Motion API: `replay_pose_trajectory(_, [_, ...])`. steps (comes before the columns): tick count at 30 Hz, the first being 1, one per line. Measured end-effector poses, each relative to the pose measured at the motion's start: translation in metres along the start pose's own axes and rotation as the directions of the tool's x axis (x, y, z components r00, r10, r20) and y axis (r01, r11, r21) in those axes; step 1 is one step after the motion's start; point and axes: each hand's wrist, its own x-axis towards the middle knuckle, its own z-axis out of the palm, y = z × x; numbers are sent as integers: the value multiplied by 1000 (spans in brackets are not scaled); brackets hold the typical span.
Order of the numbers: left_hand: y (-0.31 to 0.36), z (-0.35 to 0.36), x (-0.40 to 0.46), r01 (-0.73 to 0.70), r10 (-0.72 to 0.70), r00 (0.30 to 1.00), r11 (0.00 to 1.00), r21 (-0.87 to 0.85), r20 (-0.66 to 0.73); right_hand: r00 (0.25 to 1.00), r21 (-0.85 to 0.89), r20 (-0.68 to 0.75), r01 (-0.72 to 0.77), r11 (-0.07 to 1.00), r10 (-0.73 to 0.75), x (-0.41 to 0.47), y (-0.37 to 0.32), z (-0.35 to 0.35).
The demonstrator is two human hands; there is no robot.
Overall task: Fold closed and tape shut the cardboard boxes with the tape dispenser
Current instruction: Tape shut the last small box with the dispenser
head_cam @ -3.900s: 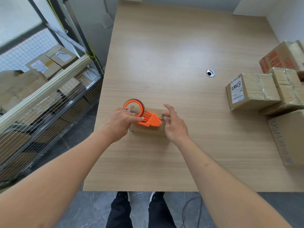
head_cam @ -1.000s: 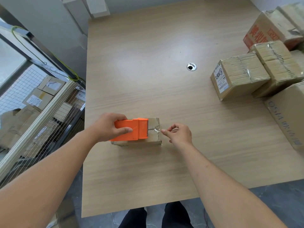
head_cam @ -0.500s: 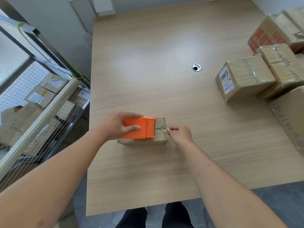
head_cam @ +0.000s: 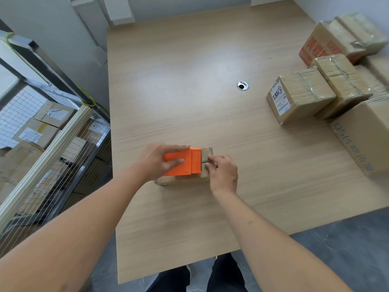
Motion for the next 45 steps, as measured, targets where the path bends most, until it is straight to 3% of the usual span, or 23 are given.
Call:
replay_pose_trajectory(7, [-4,-15,1,13,-19,996,997,70,89,959,201,-30,-271,942,282,-1,-10,4])
replay_pose_trajectory(13, [-27,-56,-4,69,-77,987,996,55,141,952,217,-38,-289,932,304,1,-11,5])
replay_pose_trajectory(19, [-63,-98,-34,161,-146,969,985,-62,200,952,195,-59,-284,939,301,-1,-13,6])
replay_pose_trajectory(29, [-118,-102,-74,291,-269,942,952,-91,198,951,167,-91,-279,946,296,-6,-19,9])
replay_pose_trajectory(31, [-124,-96,-74,289,-268,944,953,-87,193,954,102,-101,-271,957,281,-8,-20,9])
replay_pose_trajectory(33, [-127,-89,-72,278,-261,950,957,-87,170,971,-138,-157,-202,970,180,-11,-23,10])
replay_pose_trajectory(36, [-130,-76,-70,259,-244,958,963,-82,153,985,-577,-169,-116,808,21,-19,-43,28])
replay_pose_trajectory(38, [-131,-72,-70,252,-236,960,963,-94,151,992,-597,-111,-118,793,64,-31,-65,52])
replay_pose_trajectory(42, [-127,-65,-72,228,-212,968,967,-117,138,990,-427,103,-43,903,96,-58,-84,99])
replay_pose_trajectory(45, [-125,-57,-79,226,-210,970,964,-136,123,984,-457,150,-18,889,97,-57,-72,107])
